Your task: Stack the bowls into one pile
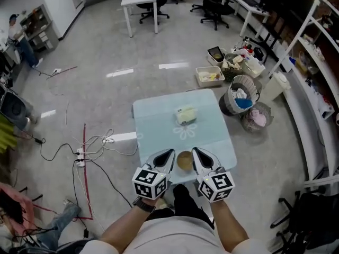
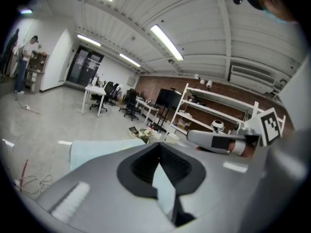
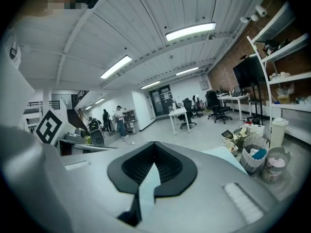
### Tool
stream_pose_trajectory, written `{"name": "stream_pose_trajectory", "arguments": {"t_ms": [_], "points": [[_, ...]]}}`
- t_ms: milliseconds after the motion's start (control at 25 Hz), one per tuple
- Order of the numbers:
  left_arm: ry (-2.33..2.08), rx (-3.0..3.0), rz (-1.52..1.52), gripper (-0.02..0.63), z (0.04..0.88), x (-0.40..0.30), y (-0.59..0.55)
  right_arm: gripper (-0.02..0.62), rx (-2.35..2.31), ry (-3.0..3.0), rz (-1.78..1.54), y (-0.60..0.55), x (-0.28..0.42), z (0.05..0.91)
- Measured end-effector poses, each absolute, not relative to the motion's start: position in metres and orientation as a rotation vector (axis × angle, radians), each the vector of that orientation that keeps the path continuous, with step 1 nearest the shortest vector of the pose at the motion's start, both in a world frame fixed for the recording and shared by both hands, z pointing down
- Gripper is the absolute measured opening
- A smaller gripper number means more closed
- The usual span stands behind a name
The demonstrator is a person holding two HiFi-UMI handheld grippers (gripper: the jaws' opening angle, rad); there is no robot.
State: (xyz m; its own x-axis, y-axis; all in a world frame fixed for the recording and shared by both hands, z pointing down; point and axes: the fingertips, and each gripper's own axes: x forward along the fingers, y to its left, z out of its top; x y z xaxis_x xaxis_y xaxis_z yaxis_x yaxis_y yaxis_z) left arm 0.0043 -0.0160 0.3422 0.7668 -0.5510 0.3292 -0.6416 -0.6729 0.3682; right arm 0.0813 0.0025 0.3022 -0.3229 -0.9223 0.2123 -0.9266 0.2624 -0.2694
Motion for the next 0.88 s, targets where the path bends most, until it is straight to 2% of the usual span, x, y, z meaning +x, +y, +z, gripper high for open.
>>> {"name": "stream_pose_trajectory", "arguments": {"t_ms": [440,880], "points": [[-0.912,2.695,0.1,0.006,0.244,-0.019,0.001,0.011,1.861,-2.569,0.359,0.015,0.057,0.23],[-0.932,2.788,0.018,0.006,0.2,-0.038,0.019,0.011,1.857,-2.589,0.219,0.029,0.034,0.189]]}}
